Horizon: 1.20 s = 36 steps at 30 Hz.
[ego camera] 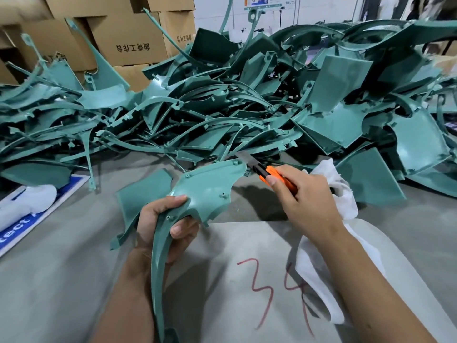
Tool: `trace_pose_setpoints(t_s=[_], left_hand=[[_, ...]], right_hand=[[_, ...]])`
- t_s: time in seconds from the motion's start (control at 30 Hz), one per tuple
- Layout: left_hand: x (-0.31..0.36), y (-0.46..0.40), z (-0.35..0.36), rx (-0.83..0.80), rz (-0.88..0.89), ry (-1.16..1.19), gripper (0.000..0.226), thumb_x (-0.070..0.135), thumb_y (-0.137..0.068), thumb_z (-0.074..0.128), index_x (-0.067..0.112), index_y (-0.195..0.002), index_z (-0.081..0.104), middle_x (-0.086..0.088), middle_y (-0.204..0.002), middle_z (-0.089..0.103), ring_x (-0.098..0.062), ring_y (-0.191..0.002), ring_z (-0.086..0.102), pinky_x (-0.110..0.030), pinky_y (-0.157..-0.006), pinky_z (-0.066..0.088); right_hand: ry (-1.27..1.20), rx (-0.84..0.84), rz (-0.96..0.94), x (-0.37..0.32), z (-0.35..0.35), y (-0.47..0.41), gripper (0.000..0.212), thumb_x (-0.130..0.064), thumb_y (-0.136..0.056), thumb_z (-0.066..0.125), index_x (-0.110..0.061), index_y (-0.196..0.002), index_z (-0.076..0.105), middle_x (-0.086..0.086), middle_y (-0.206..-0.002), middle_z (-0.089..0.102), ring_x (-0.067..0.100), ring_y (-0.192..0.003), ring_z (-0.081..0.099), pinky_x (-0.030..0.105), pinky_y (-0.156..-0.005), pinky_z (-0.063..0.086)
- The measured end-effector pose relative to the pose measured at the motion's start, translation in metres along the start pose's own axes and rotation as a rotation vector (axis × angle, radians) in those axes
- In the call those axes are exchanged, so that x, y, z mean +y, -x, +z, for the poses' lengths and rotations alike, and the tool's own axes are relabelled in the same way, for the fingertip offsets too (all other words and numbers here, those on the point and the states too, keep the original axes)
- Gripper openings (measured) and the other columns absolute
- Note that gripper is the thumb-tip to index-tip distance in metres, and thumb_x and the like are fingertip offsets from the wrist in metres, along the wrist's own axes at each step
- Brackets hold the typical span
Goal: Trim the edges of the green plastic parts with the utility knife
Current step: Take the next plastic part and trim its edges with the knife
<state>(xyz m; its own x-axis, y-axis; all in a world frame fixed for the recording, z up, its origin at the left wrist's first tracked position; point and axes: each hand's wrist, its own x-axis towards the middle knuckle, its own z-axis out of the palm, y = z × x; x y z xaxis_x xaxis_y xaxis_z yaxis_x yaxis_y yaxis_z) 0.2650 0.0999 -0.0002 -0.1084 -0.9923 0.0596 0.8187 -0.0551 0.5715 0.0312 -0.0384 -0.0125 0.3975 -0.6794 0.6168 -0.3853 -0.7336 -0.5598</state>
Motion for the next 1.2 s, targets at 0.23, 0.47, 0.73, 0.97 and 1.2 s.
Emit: trace_pose_setpoints(t_s=[0.23, 0.47, 0.73, 0.97, 1.2], left_hand=[[-0.001, -0.002, -0.004, 0.208, 0.092, -0.143, 0.036, 0.008, -0.065, 0.076, 0.002, -0.087, 0.049, -0.005, -0.033, 0.039, -0.012, -0.024, 0.041, -0.017, -0.028, 0.036], [0.0, 0.0, -0.006, 0.061, 0.025, -0.098, 0.015, 0.002, -0.076, 0.071, -0.01, -0.079, 0.061, -0.01, -0.036, 0.047, -0.016, -0.027, 0.049, -0.018, -0.032, 0.043], [-0.001, -0.003, -0.005, 0.145, 0.073, -0.114, 0.046, 0.006, -0.065, 0.081, 0.001, -0.097, 0.049, -0.006, -0.035, 0.041, -0.013, -0.027, 0.044, -0.019, -0.03, 0.04], [-0.004, -0.007, -0.004, 0.18, 0.158, -0.045, 0.018, 0.008, -0.084, 0.052, 0.003, -0.1, 0.048, -0.003, -0.04, 0.044, -0.009, -0.029, 0.043, -0.016, -0.032, 0.039], [-0.013, -0.013, 0.004, 0.221, 0.236, -0.03, 0.014, 0.009, -0.078, 0.055, 0.001, -0.09, 0.057, -0.004, -0.049, 0.046, -0.007, -0.03, 0.042, -0.015, -0.033, 0.037]], right_hand=[[-0.144, -0.103, -0.125, -0.009, -0.003, 0.002, 0.018, -0.037, -0.105, 0.058, -0.033, -0.093, 0.07, -0.011, -0.066, 0.054, 0.015, -0.059, 0.051, 0.029, -0.055, 0.036], [-0.03, 0.091, 0.052, -0.001, 0.002, 0.001, 0.028, -0.036, -0.107, 0.055, -0.021, -0.085, 0.062, -0.004, -0.061, 0.054, 0.019, -0.057, 0.051, 0.043, -0.055, 0.044], [-0.004, 0.002, -0.003, -0.002, 0.001, 0.002, 0.028, -0.041, -0.107, 0.054, -0.023, -0.093, 0.069, -0.007, -0.068, 0.06, 0.02, -0.062, 0.054, 0.046, -0.065, 0.049], [-0.064, -0.063, -0.05, -0.007, 0.005, 0.004, 0.025, -0.04, -0.108, 0.054, -0.028, -0.098, 0.074, -0.006, -0.065, 0.06, 0.015, -0.059, 0.053, 0.039, -0.07, 0.042], [-0.31, -0.063, -0.164, -0.023, 0.007, 0.007, 0.016, -0.03, -0.106, 0.059, -0.026, -0.096, 0.07, -0.006, -0.065, 0.056, 0.018, -0.057, 0.054, 0.033, -0.053, 0.04]])
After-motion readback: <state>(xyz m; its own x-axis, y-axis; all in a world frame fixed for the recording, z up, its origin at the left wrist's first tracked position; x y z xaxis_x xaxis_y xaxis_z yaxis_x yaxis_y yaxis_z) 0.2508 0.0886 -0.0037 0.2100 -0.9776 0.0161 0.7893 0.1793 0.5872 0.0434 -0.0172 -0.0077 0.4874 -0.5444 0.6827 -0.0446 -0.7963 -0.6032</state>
